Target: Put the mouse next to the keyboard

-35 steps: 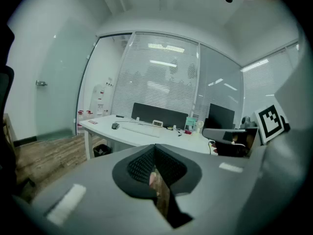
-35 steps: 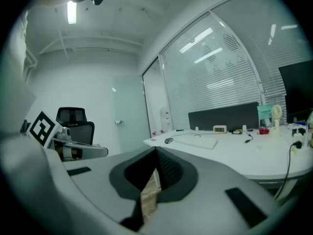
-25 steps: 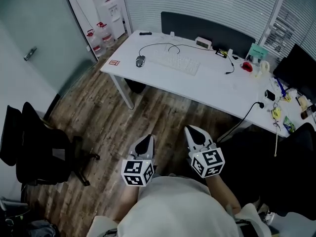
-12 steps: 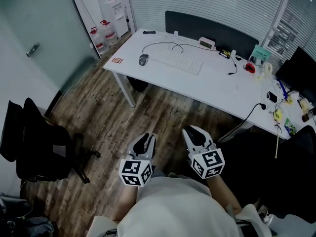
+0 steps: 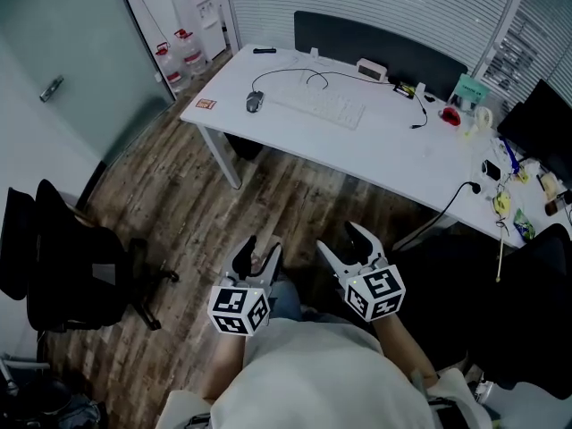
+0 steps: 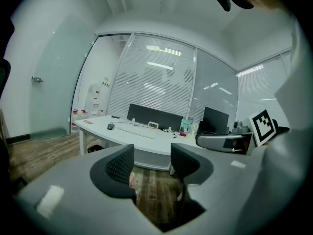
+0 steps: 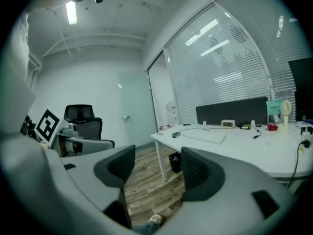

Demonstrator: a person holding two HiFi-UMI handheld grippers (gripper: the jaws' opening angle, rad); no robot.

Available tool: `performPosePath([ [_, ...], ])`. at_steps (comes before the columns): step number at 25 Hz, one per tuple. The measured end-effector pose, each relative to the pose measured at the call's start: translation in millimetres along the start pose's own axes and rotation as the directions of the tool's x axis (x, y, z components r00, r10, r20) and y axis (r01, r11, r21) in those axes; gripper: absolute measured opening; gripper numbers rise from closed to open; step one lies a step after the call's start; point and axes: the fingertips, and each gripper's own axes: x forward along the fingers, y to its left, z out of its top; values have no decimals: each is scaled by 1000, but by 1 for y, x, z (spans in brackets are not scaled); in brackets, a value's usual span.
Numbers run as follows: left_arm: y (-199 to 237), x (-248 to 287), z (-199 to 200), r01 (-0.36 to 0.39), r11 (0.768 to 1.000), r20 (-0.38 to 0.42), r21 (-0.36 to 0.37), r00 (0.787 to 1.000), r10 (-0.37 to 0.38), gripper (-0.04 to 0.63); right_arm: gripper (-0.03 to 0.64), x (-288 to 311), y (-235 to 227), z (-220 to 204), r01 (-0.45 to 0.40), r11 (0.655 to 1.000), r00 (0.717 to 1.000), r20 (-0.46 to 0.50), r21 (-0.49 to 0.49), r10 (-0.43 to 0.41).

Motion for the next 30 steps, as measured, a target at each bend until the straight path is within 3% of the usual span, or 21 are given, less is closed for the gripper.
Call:
performPosePath([
  [11,35,69,23,51,999,6,2,999,-51,244,307,59,-45,17,62,998,998,7,27,-62],
  [30,180,212,94,78,997,-32,20,996,-77,244,307,247,-107,74,135,989,991,14,53,-136],
])
